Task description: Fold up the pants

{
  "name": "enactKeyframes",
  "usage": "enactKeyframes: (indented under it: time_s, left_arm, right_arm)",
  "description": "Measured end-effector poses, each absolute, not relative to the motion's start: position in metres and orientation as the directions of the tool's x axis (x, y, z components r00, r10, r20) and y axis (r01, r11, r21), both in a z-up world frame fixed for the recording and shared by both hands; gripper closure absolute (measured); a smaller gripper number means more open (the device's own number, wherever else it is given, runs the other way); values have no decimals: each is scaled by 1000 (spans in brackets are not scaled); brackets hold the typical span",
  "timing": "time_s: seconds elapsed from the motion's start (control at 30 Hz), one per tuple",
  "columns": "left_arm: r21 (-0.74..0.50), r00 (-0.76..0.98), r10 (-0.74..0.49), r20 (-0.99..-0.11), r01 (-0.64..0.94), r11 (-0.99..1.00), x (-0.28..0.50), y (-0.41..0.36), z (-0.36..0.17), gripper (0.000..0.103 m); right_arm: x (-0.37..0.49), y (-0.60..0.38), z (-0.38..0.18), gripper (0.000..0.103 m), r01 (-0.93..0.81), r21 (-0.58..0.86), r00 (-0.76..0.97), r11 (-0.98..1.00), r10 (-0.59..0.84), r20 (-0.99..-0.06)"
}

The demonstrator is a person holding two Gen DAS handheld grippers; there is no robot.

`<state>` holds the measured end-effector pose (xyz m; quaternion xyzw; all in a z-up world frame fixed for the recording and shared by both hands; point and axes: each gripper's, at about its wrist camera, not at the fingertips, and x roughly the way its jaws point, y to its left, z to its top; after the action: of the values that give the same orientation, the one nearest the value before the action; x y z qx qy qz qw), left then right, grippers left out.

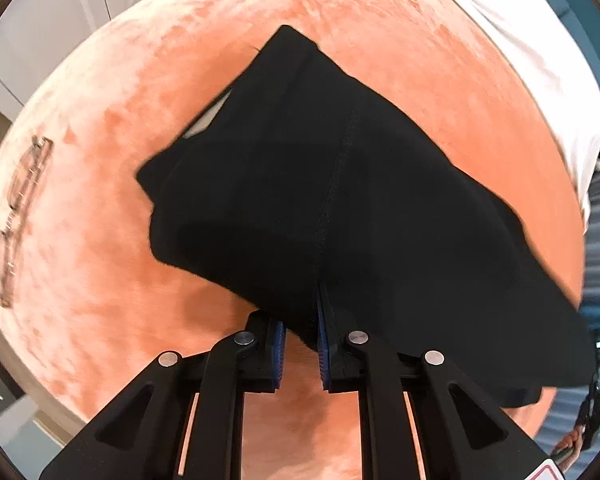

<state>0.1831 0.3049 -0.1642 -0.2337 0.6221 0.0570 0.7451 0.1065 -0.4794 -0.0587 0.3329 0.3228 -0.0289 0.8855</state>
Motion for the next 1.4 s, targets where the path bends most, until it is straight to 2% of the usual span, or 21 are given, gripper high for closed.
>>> enactKeyframes:
  time_s: [0.07,0.1,0.2,0.33,0.4,0.47,0.53,0.57,0.6,0.63,0.67,0.7,0.77,0.83,0.87,0.97,1.07,1.17,1.23,1.33,1.4]
  left_arm:
    - [-228,191,-168,-967,-361,904,184,306,-172,91]
    - [-236,182,-180,-967,-364,901,184,307,-176,91]
    - [-245,168,-193,-967,-383,891,186,309,-185,91]
    - [-219,169,-167,-971,-368,904,189,303,-181,91]
    - [-218,164,-168,-972,-367,905,192,303,-182,91]
    - [-218,159,-169,-973,-370,903,197,303,-184,91]
    - [-209,156,-161,-975,-367,907,200,304,-183,91]
    - [-202,153,-155,-976,-367,908,205,304,-183,91]
    - [-196,151,-150,-977,-367,909,206,301,-183,91]
    - [-190,150,-144,-978,-366,911,209,301,-179,91]
    - [-190,153,-142,-978,-365,912,209,300,-176,91]
    - [-192,160,-142,-977,-362,912,211,301,-171,91]
    - [-205,175,-151,-973,-357,911,209,304,-162,91]
    - [-219,186,-161,-969,-348,912,209,310,-157,90]
    - [-216,186,-159,-970,-346,913,211,312,-158,89]
    - [-210,162,-161,-974,-359,909,216,317,-172,89]
    - [-245,202,-181,-962,-361,900,211,316,-168,84]
    - [-253,255,-173,-951,-328,910,202,318,-157,70]
    - [-265,286,-179,-941,-302,916,201,320,-153,68]
    - [-269,310,-173,-935,-301,915,205,317,-152,68]
    - [-262,325,-162,-932,-295,919,211,315,-152,87]
  right_arm:
    - [97,-492,-93,100,338,525,732,781,132,-668]
    - [94,-505,-131,100,399,521,670,755,148,-728]
    - [84,-515,-208,100,512,503,550,696,185,-815]
    - [69,-516,-220,87,525,600,630,604,198,-751]
    - [72,-521,-215,75,542,586,622,603,182,-762]
    - [76,-529,-200,32,557,571,634,603,134,-761]
    - [73,-543,-185,17,577,587,682,568,61,-729]
    - [77,-549,-184,22,583,598,695,550,44,-718]
    - [85,-555,-189,40,576,614,695,539,72,-715]
    - [95,-556,-194,87,566,617,686,547,104,-720]
    - [103,-560,-194,103,573,600,665,558,112,-739]
    - [106,-559,-191,103,570,600,665,561,112,-738]
    - [89,-555,-151,103,484,640,771,597,56,-635]
    - [68,-551,-124,103,463,617,804,636,-9,-594]
    - [62,-552,-125,103,491,576,785,654,-46,-618]
    - [53,-567,-175,103,654,443,597,613,-59,-800]
    - [23,-557,-188,99,636,566,666,524,-3,-746]
    - [14,-522,-187,99,597,555,666,580,28,-746]
    - [19,-489,-188,99,570,516,639,640,50,-767]
    - [31,-451,-190,99,520,475,599,709,93,-795]
    - [32,-432,-193,99,495,481,587,724,129,-799]
